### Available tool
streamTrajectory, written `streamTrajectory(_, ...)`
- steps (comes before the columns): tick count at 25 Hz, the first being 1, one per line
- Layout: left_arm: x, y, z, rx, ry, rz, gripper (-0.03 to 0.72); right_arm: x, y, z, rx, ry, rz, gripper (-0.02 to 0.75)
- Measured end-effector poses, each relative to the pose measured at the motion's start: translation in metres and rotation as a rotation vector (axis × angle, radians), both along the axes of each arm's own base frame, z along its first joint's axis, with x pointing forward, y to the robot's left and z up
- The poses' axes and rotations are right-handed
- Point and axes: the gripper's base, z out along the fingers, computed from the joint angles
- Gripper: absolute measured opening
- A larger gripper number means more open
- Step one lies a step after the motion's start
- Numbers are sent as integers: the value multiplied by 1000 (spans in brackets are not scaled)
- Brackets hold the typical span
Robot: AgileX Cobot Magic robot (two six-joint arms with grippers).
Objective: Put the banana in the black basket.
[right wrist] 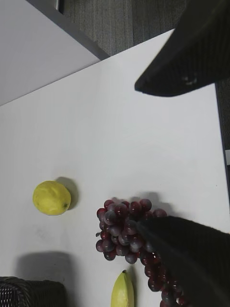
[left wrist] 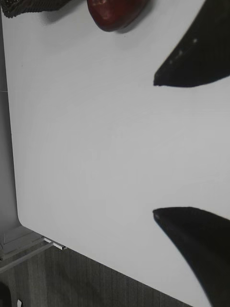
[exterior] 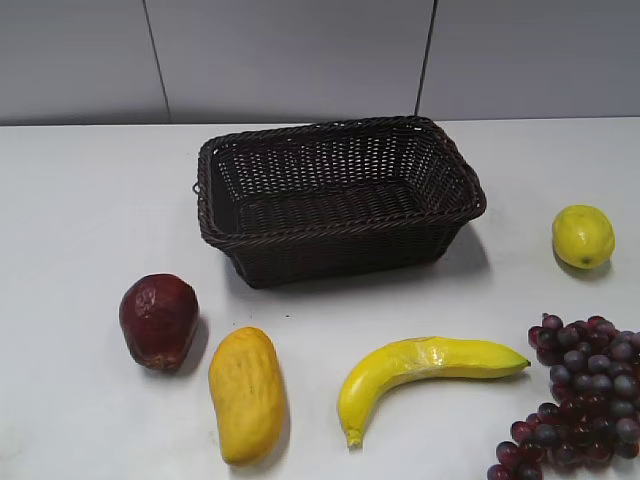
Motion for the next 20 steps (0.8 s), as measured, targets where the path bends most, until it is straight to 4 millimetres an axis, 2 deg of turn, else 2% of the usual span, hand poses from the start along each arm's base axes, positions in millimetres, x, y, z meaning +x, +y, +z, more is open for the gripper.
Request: streamTrajectory(20, 0, 0, 0, 0, 0, 0, 578, 0, 0, 0, 0, -2, 0, 592)
